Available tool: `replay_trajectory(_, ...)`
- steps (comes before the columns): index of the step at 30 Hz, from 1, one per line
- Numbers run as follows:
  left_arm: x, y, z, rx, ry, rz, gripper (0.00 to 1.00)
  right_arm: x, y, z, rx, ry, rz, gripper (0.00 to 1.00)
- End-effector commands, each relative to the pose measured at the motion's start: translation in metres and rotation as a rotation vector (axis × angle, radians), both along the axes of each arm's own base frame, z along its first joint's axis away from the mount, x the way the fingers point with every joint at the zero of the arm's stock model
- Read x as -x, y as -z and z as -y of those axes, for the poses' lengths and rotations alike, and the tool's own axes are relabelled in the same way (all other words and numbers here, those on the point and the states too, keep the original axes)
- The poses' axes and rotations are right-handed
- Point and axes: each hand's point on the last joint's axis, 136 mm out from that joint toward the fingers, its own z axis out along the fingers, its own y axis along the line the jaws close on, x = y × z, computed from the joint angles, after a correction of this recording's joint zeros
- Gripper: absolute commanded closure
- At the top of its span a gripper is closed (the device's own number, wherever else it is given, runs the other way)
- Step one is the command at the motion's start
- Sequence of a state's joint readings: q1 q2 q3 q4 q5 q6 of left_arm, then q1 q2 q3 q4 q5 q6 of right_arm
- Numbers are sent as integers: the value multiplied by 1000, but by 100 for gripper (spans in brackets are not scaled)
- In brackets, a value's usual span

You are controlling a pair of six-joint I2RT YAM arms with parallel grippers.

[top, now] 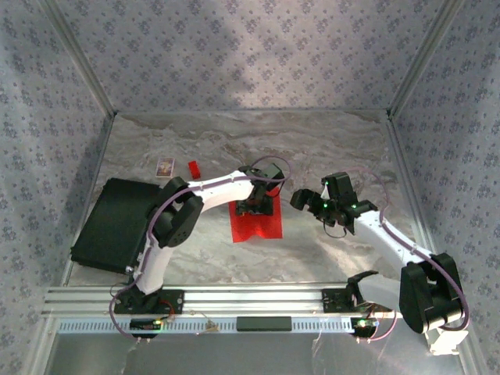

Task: Fold a paper plane with a square sheet of paper (pick it up from the middle)
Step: First fold the square sheet of paper in half at the center of the table.

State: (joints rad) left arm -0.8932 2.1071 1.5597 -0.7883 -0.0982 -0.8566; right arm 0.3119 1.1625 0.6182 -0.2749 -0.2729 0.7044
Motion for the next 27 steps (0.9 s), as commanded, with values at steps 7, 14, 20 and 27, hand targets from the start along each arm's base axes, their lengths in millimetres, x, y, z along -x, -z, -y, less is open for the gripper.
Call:
replay_trajectory(7, 7, -11, 13, 88, 39, 30, 36, 5, 1, 9, 10, 43, -22, 1)
replay_trajectory(14, 3, -20, 17, 122, 40, 67, 41, 4, 0, 9, 5, 53, -20, 1)
replay_trajectory(20, 1, -30, 18, 159, 42, 99, 43, 2, -4, 9, 1, 54, -10, 1)
replay_trajectory(27, 2, -42, 25, 215, 59, 120, 45, -1, -11, 9, -16, 70, 3, 1)
